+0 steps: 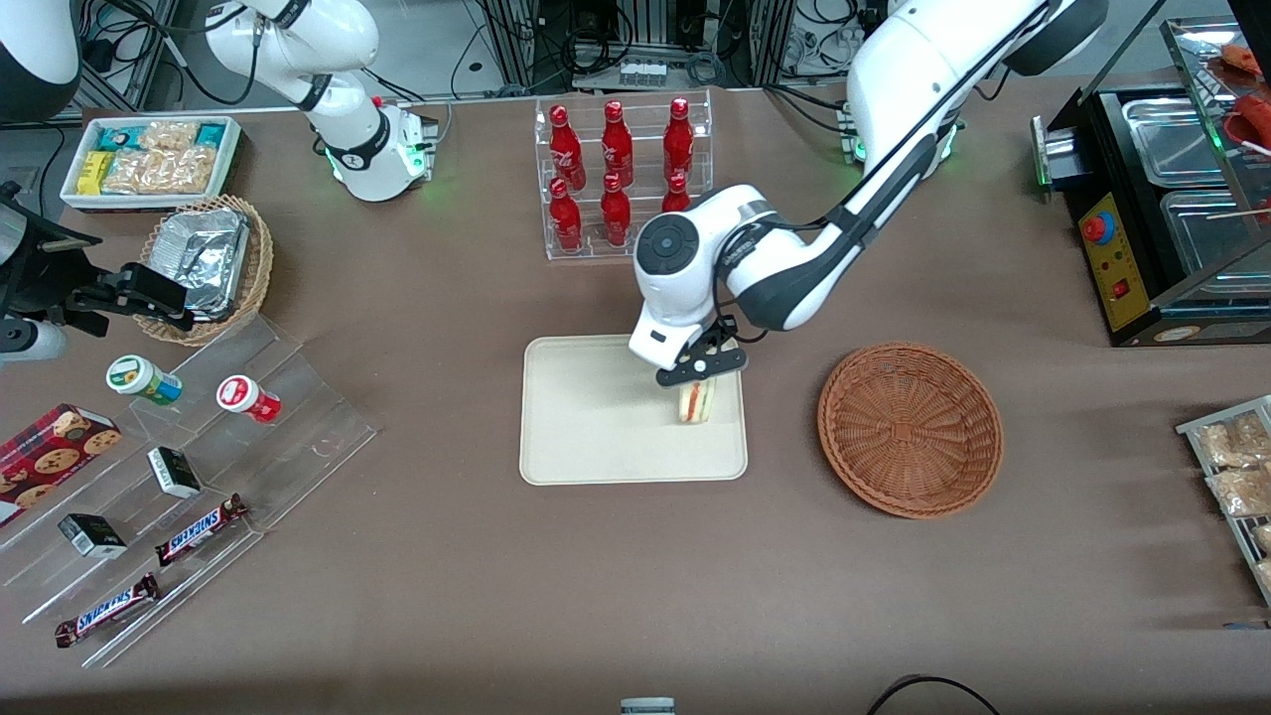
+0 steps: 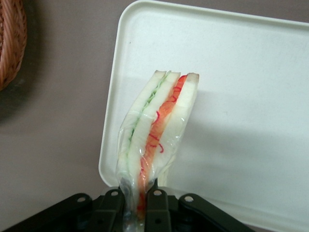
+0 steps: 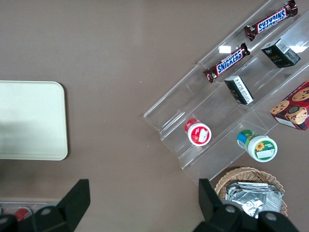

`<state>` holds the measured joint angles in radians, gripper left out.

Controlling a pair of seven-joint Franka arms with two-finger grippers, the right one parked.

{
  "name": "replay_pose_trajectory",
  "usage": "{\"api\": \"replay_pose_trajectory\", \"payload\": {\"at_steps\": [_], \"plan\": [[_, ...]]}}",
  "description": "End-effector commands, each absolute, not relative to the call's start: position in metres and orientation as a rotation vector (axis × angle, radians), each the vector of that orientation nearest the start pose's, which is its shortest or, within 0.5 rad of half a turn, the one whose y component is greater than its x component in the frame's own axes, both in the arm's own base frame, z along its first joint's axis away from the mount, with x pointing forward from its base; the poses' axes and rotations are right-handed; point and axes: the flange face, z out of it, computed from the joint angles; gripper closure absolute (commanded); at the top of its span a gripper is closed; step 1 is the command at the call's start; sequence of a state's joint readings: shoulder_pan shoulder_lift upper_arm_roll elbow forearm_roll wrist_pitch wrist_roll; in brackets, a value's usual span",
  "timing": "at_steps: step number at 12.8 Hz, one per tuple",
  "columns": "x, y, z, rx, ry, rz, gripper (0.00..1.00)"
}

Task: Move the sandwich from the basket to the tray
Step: 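Lift the sandwich and carry it over the white tray, then lower the sandwich onto the tray and open the left gripper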

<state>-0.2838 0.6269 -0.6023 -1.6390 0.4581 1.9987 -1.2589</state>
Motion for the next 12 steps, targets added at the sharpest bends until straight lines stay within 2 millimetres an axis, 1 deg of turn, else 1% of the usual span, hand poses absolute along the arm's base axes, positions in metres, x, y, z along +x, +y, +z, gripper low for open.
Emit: {"api": "replay_pose_trajectory", "payload": {"at_steps": [1,3,5,6,8,9,12], "plan": [[0.481,-0.484,0.279,-2.944,-0.343,-0.044,1.00],[0.481,-0.487,0.268,-2.918,-0.317,-0.039,1.00],[0.481,-0.495,0.264,-2.910,-0.304,-0.056,1.00],[0.478,-0.498,0.260,-2.904,-0.292,-0.063,1.00],[0.479,-0.496,0.250,-2.890,-0.296,-0.056,1.00],[0.482,-0.496,0.251,-2.892,-0.294,-0.064,1.00],[0.486,-0.495,0.237,-2.874,-0.275,-0.078,1.00]]}}
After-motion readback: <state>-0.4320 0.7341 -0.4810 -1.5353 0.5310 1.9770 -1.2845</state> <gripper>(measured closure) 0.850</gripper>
